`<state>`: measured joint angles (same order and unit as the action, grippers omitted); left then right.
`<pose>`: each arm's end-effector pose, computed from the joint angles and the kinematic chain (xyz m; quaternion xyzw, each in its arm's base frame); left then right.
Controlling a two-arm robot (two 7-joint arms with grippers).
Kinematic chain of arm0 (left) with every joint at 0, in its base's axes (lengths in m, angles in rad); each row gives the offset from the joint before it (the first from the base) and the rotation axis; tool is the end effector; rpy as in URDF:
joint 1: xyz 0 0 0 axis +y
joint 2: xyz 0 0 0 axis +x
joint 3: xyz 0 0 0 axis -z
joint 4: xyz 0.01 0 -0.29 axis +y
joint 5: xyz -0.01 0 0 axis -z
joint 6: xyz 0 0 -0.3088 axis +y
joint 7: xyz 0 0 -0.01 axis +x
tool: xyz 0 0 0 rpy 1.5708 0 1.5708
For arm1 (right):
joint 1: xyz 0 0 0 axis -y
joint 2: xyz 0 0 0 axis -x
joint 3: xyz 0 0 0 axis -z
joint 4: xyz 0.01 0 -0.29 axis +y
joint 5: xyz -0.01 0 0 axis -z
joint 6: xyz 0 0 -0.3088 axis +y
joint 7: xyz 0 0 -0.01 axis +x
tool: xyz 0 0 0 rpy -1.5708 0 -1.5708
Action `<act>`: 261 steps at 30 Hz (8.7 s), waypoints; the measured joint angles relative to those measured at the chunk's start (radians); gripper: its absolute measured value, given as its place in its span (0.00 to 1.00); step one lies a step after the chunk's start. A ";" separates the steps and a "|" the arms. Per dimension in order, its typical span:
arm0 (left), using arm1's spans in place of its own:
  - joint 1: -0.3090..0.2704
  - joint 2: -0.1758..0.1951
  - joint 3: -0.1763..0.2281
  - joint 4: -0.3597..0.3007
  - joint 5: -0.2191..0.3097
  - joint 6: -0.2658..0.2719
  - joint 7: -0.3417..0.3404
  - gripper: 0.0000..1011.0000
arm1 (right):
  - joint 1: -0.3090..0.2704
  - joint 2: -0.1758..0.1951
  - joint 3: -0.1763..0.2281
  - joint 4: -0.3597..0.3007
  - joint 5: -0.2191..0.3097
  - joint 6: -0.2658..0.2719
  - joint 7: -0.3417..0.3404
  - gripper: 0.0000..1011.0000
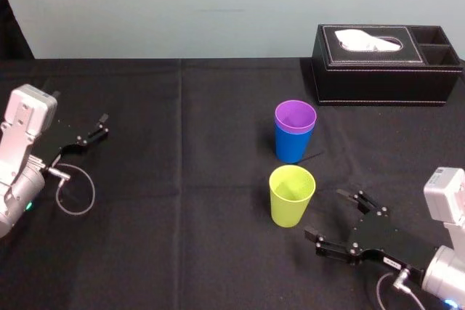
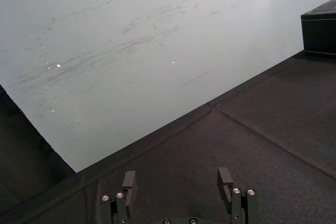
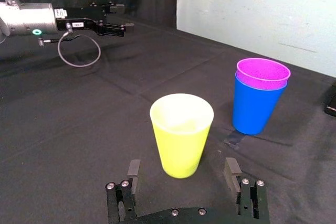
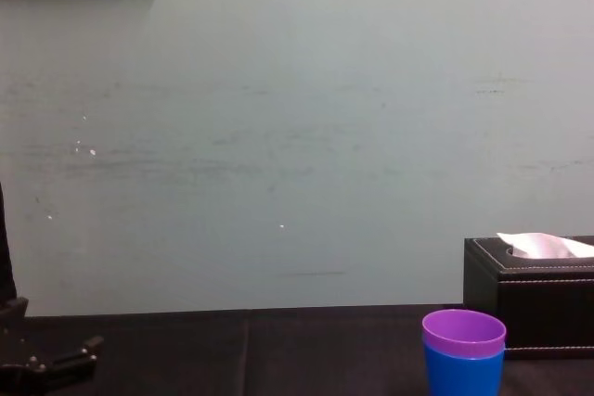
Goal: Stack the three plastic cups sequentially using one hand.
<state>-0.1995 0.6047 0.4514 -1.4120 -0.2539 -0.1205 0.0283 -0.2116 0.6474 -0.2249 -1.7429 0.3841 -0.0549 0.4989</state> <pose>0.3581 0.0827 -0.3023 0.1415 -0.1325 0.5799 0.7913 0.2603 -0.0898 -0.3003 -0.1162 -0.0018 -0.3685 0.9223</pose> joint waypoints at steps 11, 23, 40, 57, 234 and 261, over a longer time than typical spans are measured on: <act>0.000 0.000 0.000 0.000 0.000 0.000 0.000 1.00 | 0.053 -0.038 -0.035 0.028 -0.010 0.030 -0.018 0.99; 0.000 0.000 0.000 0.000 0.000 0.000 0.000 1.00 | 0.122 -0.073 -0.075 0.084 -0.022 0.038 -0.015 0.99; 0.000 0.000 0.000 0.000 0.000 0.000 0.000 1.00 | 0.193 -0.102 -0.117 0.140 -0.017 0.047 0.000 0.99; 0.000 0.000 0.000 0.000 0.000 0.000 0.000 1.00 | 0.222 -0.129 -0.137 0.178 -0.023 0.055 -0.018 0.99; 0.000 0.000 0.000 0.000 0.000 0.000 0.000 1.00 | 0.231 -0.239 0.065 0.116 -0.114 0.278 -0.327 0.99; 0.000 0.000 0.000 0.000 0.000 0.000 0.000 1.00 | 0.231 -0.237 0.065 0.115 -0.112 0.278 -0.327 0.99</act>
<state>-0.1995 0.6047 0.4514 -1.4119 -0.2539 -0.1205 0.0283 0.0193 0.4102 -0.1600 -1.6282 0.2722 0.2227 0.1720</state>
